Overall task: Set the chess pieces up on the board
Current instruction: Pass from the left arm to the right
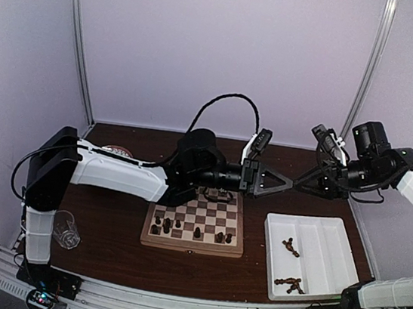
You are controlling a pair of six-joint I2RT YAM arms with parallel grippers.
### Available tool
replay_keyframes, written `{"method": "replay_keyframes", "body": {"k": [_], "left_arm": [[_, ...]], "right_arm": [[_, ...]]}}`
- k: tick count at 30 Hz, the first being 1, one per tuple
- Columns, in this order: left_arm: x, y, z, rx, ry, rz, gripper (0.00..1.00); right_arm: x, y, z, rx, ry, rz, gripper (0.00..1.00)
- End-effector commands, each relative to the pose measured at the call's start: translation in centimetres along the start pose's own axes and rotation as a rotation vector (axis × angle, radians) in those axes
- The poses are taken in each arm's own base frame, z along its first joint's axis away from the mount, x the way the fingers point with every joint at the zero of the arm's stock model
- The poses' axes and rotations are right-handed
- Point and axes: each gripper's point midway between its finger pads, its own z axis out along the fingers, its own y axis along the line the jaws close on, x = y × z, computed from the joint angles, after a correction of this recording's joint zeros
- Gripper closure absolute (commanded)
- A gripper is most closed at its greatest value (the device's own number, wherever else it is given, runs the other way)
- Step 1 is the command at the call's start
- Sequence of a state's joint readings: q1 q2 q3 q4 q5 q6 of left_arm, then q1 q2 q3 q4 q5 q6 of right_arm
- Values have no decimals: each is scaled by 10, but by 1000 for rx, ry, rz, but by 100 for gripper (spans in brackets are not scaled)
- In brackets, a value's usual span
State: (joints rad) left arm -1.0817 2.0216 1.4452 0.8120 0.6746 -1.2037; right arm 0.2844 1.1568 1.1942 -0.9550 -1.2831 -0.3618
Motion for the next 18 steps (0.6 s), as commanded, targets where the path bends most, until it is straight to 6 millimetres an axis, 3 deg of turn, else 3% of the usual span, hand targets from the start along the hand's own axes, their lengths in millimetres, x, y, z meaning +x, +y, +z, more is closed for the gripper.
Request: {"method": "replay_keyframes", "body": {"k": [1, 18], "left_arm": [[-8, -6, 2, 28, -21, 26, 93], [-6, 7, 3, 2, -12, 4, 93]], "right_arm": [[-14, 6, 0, -19, -26, -31, 74], [-20, 12, -1, -34, -48, -35, 81]]}}
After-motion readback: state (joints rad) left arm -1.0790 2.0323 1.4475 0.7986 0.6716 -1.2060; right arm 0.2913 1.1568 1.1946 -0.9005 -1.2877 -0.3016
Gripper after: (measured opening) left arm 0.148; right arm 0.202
